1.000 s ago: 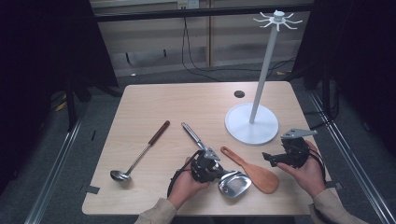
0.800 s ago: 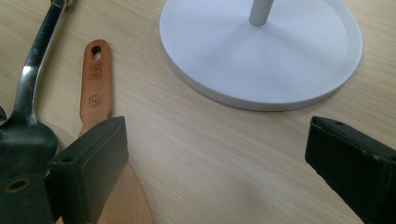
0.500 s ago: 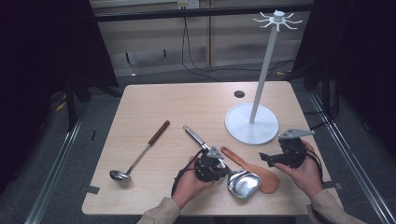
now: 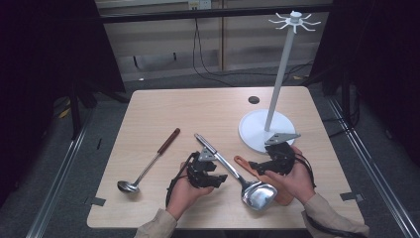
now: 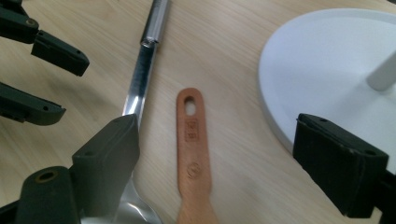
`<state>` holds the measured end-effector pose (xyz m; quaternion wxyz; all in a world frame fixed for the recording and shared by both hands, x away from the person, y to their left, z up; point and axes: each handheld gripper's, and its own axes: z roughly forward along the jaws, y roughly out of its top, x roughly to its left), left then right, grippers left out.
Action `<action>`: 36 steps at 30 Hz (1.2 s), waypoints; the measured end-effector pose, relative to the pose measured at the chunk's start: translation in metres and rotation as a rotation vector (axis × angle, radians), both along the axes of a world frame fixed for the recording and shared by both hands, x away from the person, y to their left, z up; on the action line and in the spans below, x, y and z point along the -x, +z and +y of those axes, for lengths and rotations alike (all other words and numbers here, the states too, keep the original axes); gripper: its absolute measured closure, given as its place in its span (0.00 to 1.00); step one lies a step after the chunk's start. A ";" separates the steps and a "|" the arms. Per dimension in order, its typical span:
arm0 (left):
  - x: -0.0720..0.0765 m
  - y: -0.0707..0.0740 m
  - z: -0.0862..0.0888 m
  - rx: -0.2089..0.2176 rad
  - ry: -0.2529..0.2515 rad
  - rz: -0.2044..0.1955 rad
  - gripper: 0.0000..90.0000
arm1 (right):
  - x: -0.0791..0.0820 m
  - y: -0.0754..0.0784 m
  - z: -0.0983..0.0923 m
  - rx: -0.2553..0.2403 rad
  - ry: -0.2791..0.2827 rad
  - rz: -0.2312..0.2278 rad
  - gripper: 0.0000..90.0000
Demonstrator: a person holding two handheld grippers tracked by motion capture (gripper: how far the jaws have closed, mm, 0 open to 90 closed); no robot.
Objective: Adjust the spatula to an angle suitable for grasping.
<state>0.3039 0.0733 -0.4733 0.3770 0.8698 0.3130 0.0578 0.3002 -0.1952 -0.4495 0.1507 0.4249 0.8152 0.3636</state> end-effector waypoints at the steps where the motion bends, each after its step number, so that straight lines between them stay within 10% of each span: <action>1: 0.000 0.000 0.004 0.000 0.009 0.001 0.39 | -0.003 -0.001 0.009 0.004 0.031 0.006 0.20; 13: 0.004 -0.003 0.028 -0.057 0.079 -0.008 0.14 | -0.019 -0.004 0.047 0.023 0.102 0.026 0.33; 36: 0.008 -0.009 0.052 -0.068 0.172 0.015 0.12 | -0.036 -0.022 0.089 0.063 0.133 0.140 0.63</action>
